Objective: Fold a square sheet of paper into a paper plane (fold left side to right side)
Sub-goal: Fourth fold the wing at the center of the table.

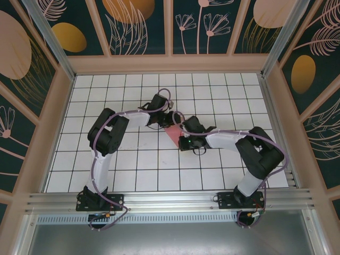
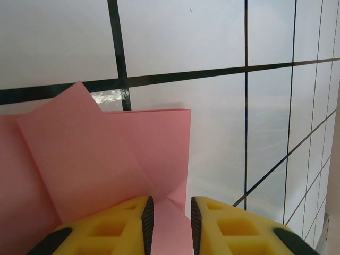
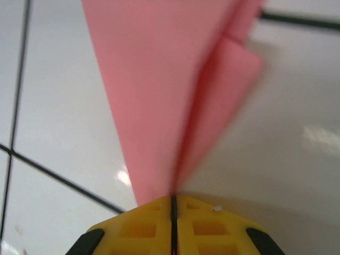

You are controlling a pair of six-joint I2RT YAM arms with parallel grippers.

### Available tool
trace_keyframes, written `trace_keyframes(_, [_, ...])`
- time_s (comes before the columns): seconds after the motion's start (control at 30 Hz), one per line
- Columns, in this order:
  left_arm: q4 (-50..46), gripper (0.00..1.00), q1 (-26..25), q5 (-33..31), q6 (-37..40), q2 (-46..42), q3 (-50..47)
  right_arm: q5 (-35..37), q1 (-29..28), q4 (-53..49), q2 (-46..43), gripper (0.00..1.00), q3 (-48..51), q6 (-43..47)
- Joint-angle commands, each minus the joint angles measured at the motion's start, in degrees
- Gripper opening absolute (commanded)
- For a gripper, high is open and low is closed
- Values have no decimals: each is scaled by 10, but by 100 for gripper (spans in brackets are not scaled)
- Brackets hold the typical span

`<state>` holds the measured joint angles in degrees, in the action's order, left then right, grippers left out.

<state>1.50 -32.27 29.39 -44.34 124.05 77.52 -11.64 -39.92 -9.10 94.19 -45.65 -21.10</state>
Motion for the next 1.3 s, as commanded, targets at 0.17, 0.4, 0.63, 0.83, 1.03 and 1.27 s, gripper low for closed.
trace_keyframes(0.17, [-6, 29, 2, -34, 16, 18, -15, -118, 38, 7, -76, 14, 13, -20])
trace_keyframes(0.4, [-5, 29, 2, -34, 14, 15, -18, -126, 45, 78, -1, 13, -33, -38])
trace_keyframes(0.63, [-6, 29, 2, -34, 14, 11, -17, -94, 53, 88, 70, 13, -74, -26])
trace_keyframes(0.83, [-10, 29, 2, -39, 16, 7, -14, -67, 66, 60, 90, 14, -70, -14])
trace_keyframes(1.03, [-20, 31, 7, -49, 23, 7, 5, -63, 65, 27, 112, 13, -54, -8])
trace_keyframes(1.27, [-31, 32, 29, -58, 42, 14, 29, -31, 62, -18, 115, 13, -36, -8])
